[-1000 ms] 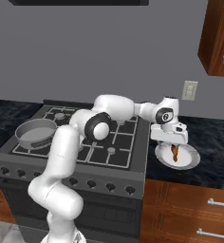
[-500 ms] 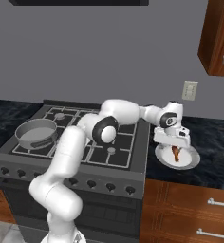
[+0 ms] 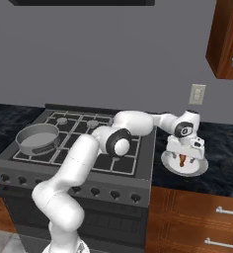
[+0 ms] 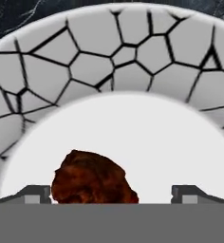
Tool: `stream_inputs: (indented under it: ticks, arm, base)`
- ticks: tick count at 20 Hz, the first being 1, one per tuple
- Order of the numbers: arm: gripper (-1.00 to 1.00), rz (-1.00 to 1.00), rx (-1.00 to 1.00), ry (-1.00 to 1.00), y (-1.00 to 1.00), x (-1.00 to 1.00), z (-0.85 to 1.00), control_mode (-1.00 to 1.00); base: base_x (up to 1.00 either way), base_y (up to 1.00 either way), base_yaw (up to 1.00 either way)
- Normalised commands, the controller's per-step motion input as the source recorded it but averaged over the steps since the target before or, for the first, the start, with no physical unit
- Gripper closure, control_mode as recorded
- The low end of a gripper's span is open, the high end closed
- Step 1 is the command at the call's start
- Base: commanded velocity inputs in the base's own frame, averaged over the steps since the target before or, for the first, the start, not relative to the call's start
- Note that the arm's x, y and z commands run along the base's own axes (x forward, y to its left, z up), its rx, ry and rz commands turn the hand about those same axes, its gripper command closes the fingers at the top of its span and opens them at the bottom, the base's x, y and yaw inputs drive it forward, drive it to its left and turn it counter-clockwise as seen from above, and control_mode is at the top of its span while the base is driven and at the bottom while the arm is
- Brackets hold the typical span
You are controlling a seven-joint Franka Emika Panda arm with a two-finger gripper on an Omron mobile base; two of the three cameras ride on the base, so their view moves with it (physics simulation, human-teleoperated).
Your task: Retrieve the frozen meat and place it in the pot on a burner. Then turn the burner on.
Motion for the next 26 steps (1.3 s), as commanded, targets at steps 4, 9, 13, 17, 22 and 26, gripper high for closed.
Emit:
stream_inputs:
  ticks: [4, 9, 13, 17, 22, 26]
  arm:
    - [1.0, 0.0, 0.0, 0.0, 0.0, 0.06, -0.24, -1.0]
    - [1.0, 0.13, 0.0, 0.01, 0.26, -0.05, -0.15, -1.0]
    - [1.0, 0.17, 0.0, -0.09, 0.51, -0.03, -0.16, -1.0]
    - [1.0, 0.21, 0.0, -0.5, 0.65, -0.05, 0.0, -1.0]
    - [1.0, 0.16, 0.0, -0.42, 0.44, -0.2, 0.19, -1.0]
    - [1.0, 0.12, -0.05, -0.21, 0.49, -0.26, 0.4, -1.0]
  base:
    - [0.0, 0.0, 0.0]
    - [0.0, 0.0, 0.0]
    - [0.0, 0.0, 0.0]
    - [0.0, 0.0, 0.0]
    - [0.0, 0.0, 0.0]
    - [0.0, 0.0, 0.0]
